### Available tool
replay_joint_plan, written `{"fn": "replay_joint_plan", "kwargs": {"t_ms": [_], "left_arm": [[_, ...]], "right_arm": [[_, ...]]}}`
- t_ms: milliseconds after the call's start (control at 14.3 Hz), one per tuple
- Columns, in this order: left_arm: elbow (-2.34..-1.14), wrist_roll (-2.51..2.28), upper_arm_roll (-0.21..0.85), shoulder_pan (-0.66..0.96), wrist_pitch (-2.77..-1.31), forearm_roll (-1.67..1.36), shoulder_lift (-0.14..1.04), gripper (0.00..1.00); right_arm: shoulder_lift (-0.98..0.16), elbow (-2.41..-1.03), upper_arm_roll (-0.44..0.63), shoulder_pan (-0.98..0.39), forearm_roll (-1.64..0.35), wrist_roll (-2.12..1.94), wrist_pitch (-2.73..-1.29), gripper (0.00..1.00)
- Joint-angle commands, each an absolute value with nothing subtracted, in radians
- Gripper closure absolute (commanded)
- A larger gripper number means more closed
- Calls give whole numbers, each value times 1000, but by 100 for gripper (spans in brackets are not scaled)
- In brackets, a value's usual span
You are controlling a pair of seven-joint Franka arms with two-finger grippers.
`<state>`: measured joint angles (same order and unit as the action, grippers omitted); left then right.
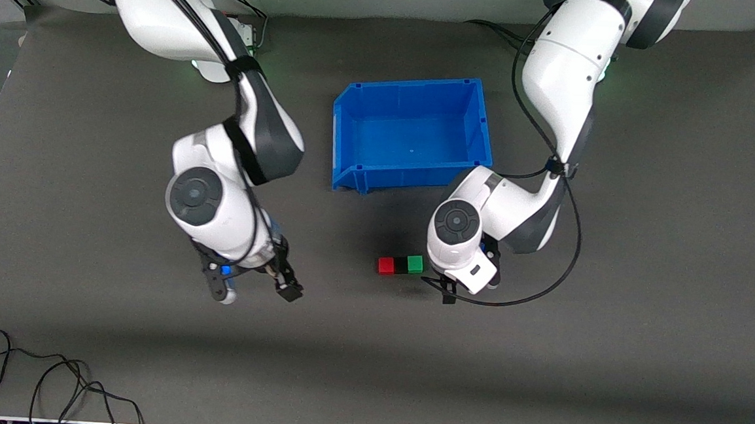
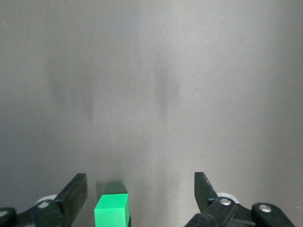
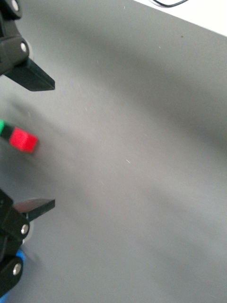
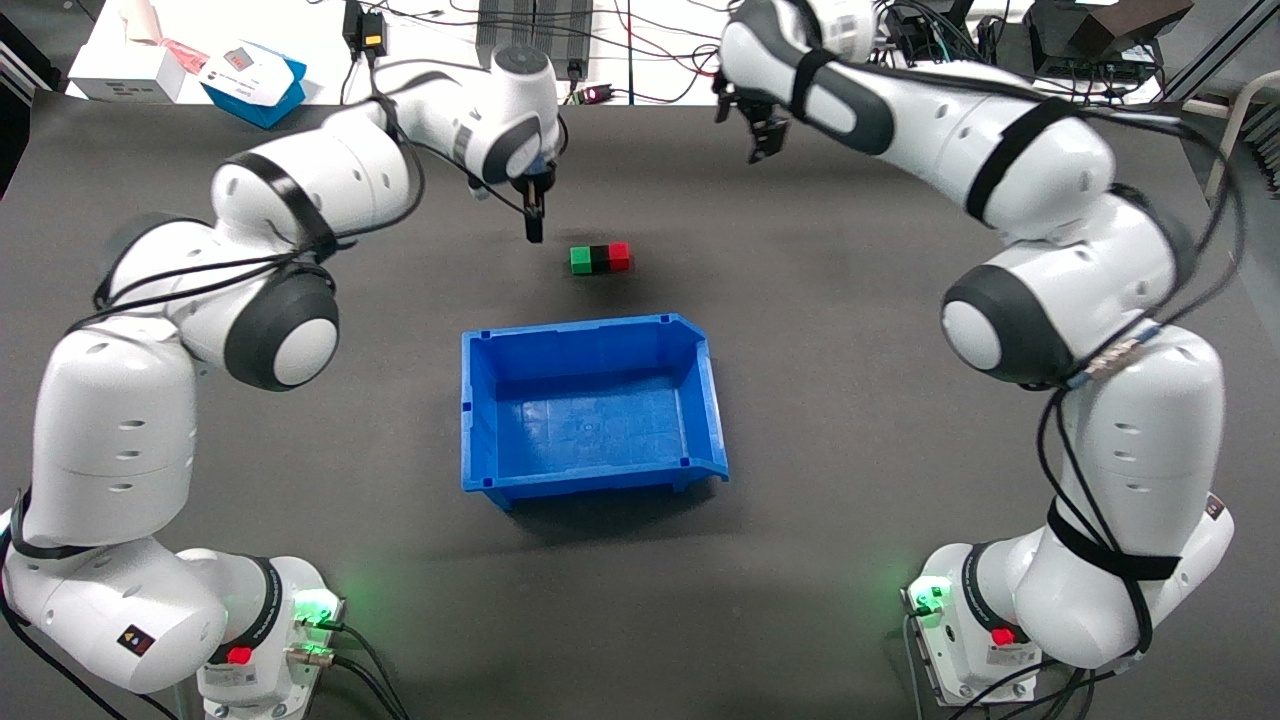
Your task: Attach green and red cubes to black cube
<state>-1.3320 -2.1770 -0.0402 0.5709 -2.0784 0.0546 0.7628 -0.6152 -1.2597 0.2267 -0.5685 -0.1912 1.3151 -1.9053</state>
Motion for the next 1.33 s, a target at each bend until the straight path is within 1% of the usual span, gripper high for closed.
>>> {"fn": "replay_joint_plan", "kwargs": {"t_ms": [0,140,279,419,628,837,977,1116,1256], "left_arm": [[-1344,-2117,-44,537,-1973,66,675,0],[-1347,-2044,-44,503,-1890,64,626,0],[-1348,-1999,-43,459,-1844,66,580,0],[-1348,-1933,-44,422,-1792,66,526,0],[-1348,-1800,-43,353,-1689,66,431,0],[-1348,-1640,-43,272,-1597,63,339,0],[-1348,-1516,-43,212,-1545,54,286,0],[-1348,-1384,-43,155,-1507,54,246,0],[-1347,-1262,-44,117,-1474,63,216,0]], "right_arm": [[-425,-1498,297,-581,-184,1104,-1917,0],[-368,-1545,359,-580,-186,963,-1879,0],[-347,-1537,431,-581,-192,823,-1816,0],[-318,-1528,469,-581,-184,718,-1778,0],[-314,-1477,529,-580,-181,597,-1721,0],[-299,-1471,557,-580,-179,372,-1660,0],[-266,-1456,522,-531,-181,370,-1620,0],[-224,-1453,390,-406,-167,367,-1582,0],[-183,-1460,228,-272,-93,364,-1578,0]]}}
